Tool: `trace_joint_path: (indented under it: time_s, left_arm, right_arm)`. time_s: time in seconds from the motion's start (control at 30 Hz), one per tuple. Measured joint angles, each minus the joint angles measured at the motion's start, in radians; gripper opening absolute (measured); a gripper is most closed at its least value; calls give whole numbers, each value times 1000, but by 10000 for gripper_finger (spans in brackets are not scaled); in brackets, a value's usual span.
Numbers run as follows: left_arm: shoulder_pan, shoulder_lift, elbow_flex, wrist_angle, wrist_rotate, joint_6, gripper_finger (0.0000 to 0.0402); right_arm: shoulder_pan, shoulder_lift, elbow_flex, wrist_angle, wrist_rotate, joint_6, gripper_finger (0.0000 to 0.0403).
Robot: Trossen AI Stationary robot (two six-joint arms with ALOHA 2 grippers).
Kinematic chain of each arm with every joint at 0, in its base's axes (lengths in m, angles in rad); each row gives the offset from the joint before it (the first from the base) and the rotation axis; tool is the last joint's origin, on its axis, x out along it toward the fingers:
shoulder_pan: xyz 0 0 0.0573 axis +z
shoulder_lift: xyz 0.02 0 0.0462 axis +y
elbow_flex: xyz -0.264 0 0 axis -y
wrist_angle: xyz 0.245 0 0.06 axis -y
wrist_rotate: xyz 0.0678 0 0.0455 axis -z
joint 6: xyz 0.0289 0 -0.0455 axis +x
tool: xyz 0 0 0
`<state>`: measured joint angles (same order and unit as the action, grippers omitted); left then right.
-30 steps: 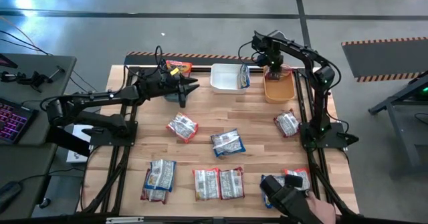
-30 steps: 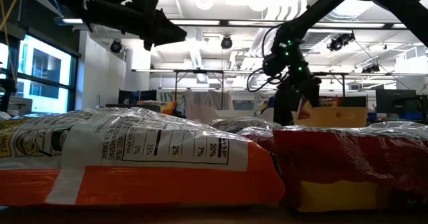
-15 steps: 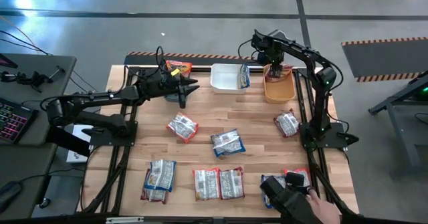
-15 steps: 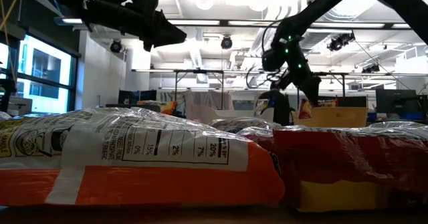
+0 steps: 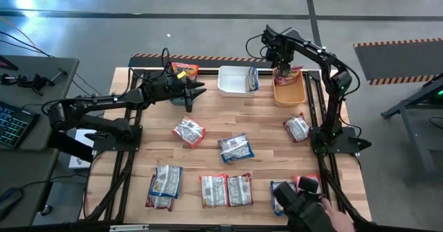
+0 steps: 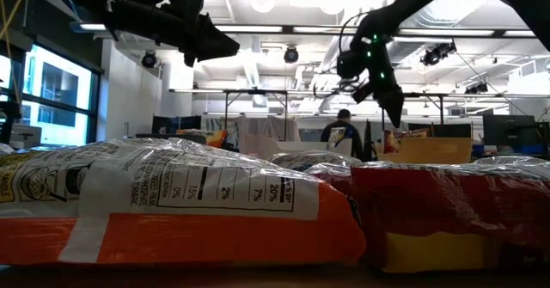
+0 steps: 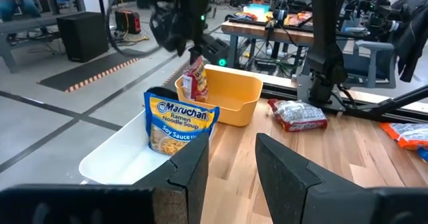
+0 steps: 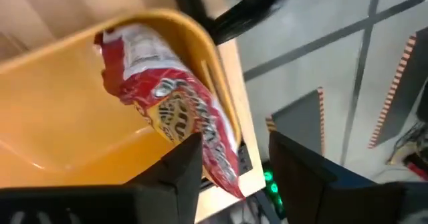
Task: Sort Maruchan noodles
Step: Put the top left red noodle pack into the yellow bin
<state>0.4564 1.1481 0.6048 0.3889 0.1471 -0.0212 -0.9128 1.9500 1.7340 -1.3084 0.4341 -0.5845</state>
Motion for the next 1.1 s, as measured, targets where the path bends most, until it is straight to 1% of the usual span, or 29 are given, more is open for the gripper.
trace_joint_path:
  time_s: [0.07, 0.17, 0.27, 0.33, 0.4, 0.47, 0.67, 0.87, 0.97, 1.1]
  left_arm:
    - [0, 0, 0, -1, 0, 1, 115]
    - [0, 0, 0, -3, 0, 6, 115]
    - [0, 0, 0, -3, 0, 16, 115]
    - [0, 0, 0, -3, 0, 16, 115]
    - [0, 0, 0, -4, 0, 17, 115]
    - [0, 0, 0, -5, 0, 16, 115]
    - [0, 0, 0, -13, 0, 18, 115]
    - [0, 0, 0, -34, 0, 18, 115]
    - [0, 0, 0, -39, 0, 18, 115]
    - [0, 0, 0, -60, -1, 24, 115]
  right_arm:
    - [0, -18, 44, -27, -38, 42, 128]
    - [-3, -55, 83, -63, -155, 106, 89]
    - [-6, -82, 46, -71, -279, 163, 37]
    - [-7, -93, -16, -71, -318, 176, 10]
    - [-8, -94, -88, -65, -319, 195, 9]
    - [-9, -93, -163, -41, -296, 209, 14]
    - [-16, -93, -317, 158, -282, 242, 3]
    - [-28, -93, -376, 304, -274, 272, 1]
    - [-29, -96, -378, 327, -253, 290, 0]
    - [-17, -161, -378, 374, -250, 291, 0]
